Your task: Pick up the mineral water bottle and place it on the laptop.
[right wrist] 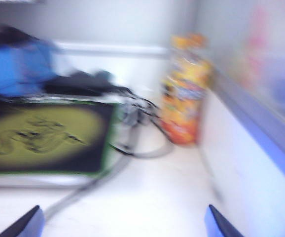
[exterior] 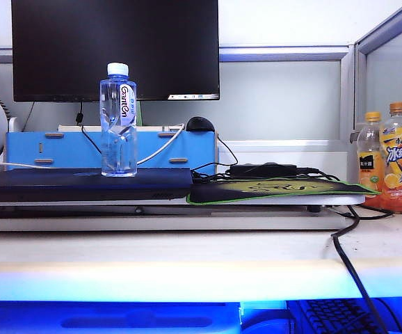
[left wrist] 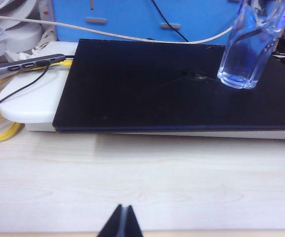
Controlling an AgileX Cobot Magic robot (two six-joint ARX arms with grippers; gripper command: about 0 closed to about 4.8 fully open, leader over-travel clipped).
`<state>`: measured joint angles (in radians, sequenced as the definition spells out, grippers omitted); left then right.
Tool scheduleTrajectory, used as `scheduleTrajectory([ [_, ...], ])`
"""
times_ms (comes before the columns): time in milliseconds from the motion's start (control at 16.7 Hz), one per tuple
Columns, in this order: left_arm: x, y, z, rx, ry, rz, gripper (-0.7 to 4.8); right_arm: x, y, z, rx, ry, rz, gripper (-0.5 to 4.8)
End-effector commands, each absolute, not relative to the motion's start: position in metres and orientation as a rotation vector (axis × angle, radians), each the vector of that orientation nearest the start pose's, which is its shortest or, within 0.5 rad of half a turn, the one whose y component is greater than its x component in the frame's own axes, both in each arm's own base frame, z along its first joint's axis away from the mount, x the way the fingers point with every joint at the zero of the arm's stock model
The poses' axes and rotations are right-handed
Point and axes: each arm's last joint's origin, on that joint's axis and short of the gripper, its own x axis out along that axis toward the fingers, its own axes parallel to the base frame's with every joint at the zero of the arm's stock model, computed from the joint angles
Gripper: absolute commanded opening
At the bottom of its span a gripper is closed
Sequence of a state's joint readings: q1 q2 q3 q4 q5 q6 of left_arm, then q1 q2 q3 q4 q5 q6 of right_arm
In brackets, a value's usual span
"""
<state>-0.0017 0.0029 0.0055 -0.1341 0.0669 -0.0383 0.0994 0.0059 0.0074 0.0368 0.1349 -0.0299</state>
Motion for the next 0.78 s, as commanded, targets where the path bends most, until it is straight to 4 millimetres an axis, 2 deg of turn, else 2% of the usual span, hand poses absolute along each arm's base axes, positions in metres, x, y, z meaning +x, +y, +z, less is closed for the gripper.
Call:
scheduleTrajectory([
  [60, 0.097, -0.002, 0.154, -0.042, 0.122, -0.067, -0.02, 0.097, 0.001, 0.171, -0.018, -0.056, -0.07, 4.31],
  [480, 0.097, -0.002, 0.154, -0.041, 0.122, -0.067, -0.02, 0.096, 0.001, 0.148, -0.031, 0.171, -0.033, 4.31],
  [780, 0.097, -0.002, 0.154, -0.041, 0.122, -0.067, -0.02, 0.096, 0.001, 0.148, 0.049, 0.171, -0.037, 4.29],
])
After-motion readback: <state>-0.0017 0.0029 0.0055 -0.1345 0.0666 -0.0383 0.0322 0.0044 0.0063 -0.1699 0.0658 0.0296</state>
